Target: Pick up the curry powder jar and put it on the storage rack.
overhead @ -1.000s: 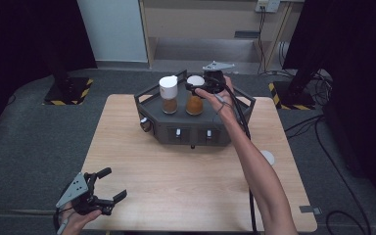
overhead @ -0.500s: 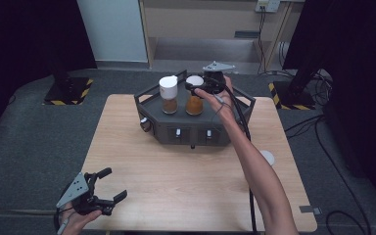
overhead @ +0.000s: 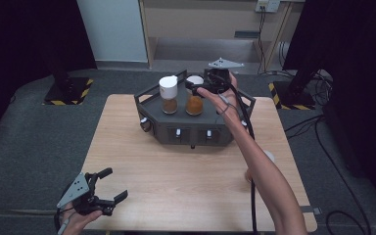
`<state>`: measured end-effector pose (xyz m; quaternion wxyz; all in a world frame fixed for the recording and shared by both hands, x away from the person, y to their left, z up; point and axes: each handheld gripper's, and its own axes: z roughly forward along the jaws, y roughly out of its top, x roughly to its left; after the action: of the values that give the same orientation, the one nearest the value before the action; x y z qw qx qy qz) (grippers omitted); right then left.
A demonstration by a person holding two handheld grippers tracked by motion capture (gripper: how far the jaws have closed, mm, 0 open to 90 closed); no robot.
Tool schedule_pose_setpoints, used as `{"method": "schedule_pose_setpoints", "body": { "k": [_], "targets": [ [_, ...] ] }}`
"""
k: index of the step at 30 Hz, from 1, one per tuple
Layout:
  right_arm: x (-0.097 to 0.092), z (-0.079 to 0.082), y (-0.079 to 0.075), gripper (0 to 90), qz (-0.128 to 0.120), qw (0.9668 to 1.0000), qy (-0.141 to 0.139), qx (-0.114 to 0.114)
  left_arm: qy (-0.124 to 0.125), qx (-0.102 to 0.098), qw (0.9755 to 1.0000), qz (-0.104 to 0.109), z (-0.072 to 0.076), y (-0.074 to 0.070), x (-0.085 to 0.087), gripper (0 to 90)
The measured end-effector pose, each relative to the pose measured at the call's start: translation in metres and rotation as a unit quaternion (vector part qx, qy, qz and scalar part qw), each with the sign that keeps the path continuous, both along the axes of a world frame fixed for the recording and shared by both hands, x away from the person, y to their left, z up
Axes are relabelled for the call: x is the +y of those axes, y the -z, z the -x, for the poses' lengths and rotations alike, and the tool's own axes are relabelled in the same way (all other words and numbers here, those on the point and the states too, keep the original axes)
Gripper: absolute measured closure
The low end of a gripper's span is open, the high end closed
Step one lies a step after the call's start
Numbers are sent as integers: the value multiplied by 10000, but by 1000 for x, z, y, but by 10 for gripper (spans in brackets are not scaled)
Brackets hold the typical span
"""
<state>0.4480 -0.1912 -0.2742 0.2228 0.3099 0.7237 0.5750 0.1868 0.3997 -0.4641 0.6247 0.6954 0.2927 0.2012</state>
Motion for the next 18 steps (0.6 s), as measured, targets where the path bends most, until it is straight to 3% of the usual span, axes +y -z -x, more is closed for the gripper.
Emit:
{"method": "schedule_pose_setpoints", "body": {
  "k": [6, 9, 18],
  "targets": [
    [-10, 15, -4, 73, -119, 9995, -307, -2, 31, -13, 10000, 12, 0, 0, -1, 0],
    [-15, 25, -6, 67, -79, 9991, -402, -134, 43, -32, 10000, 27, 1, 0, -2, 0],
    [-33, 53, -13, 28, -101, 9964, -821, -201, 49, -28, 10000, 44, 0, 0, -2, 0]
  ]
}}
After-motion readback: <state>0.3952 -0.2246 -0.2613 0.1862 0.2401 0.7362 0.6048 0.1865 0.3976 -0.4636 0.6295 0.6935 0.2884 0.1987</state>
